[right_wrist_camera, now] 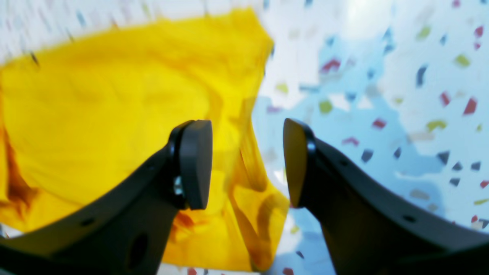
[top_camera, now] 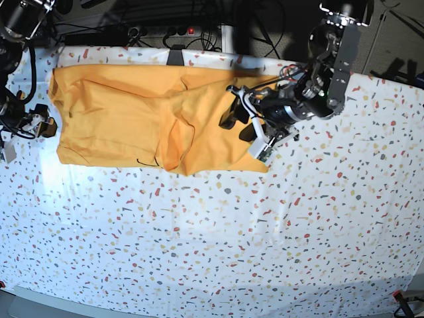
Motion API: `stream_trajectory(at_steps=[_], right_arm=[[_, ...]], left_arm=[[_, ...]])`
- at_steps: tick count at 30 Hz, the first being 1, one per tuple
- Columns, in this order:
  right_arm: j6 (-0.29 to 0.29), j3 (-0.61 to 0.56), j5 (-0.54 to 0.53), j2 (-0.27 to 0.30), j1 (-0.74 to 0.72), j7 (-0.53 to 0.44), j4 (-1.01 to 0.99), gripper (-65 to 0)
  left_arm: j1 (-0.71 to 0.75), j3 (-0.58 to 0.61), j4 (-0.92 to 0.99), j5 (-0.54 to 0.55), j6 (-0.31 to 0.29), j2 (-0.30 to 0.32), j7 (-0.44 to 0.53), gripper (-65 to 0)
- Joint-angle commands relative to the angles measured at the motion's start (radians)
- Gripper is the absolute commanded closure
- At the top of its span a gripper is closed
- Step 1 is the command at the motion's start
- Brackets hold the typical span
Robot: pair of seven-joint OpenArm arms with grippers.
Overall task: Fold the T-shirt properly
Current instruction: 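Lift the strip end with the left gripper and fold it toward the right gripper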
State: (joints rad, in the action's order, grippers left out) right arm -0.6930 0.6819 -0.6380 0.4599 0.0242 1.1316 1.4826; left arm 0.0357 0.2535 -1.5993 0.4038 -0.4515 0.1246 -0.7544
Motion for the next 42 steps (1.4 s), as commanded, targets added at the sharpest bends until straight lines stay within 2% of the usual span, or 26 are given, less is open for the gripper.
stream_trajectory(at_steps=[1,4,13,17,26,28,34,38,42], right_arm=[[-0.005,0.008,-0.014,0.031,-0.009,-0.014,-0.002,-30.1],[-0.005,0.008,-0.043,0.044,-0.010,-0.009,-0.076,-30.1],[-0.005,0.008,-0.246,0.067,-0.010,-0.008,-0.391,-30.1],[-0.005,0.008,-0.334,0.066,-0.010,-0.006,-0.430,-30.1],[-0.005,0.008,-0.547,0.066,-0.013,0.153,-0.430,-30.1],[-0.005,0.008,-0.583,0.067,-0.013,0.172,-0.430,-30.1],[-0.005,0.008,-0.630,0.067,-0.013,0.191,-0.430,-30.1],[-0.005,0.008,-0.630,0.069,-0.013,0.190,-0.430,-30.1],[-0.005,0.008,-0.630,0.080,-0.013,0.187,-0.430,-30.2]], left_arm=[[-0.013,-0.002,-0.018,0.016,-0.007,-0.003,0.023,-31.4],[-0.013,-0.002,-0.018,0.016,-0.006,-0.003,0.023,-31.4],[-0.013,-0.002,-0.018,0.016,-0.005,-0.002,0.023,-31.4],[-0.013,-0.002,-0.018,0.016,-0.005,-0.002,0.023,-31.4],[-0.013,-0.002,-0.018,0.018,-0.005,-0.002,0.023,-31.4],[-0.014,-0.002,-0.018,0.055,-0.005,-0.003,0.023,-31.4],[-0.021,-0.002,-0.020,0.246,-0.008,-0.005,0.015,-31.4],[-0.019,0.001,-0.020,0.252,-0.008,-0.014,0.000,-31.4],[-0.019,0.054,-0.020,0.252,-0.008,-0.014,0.000,-31.4]])
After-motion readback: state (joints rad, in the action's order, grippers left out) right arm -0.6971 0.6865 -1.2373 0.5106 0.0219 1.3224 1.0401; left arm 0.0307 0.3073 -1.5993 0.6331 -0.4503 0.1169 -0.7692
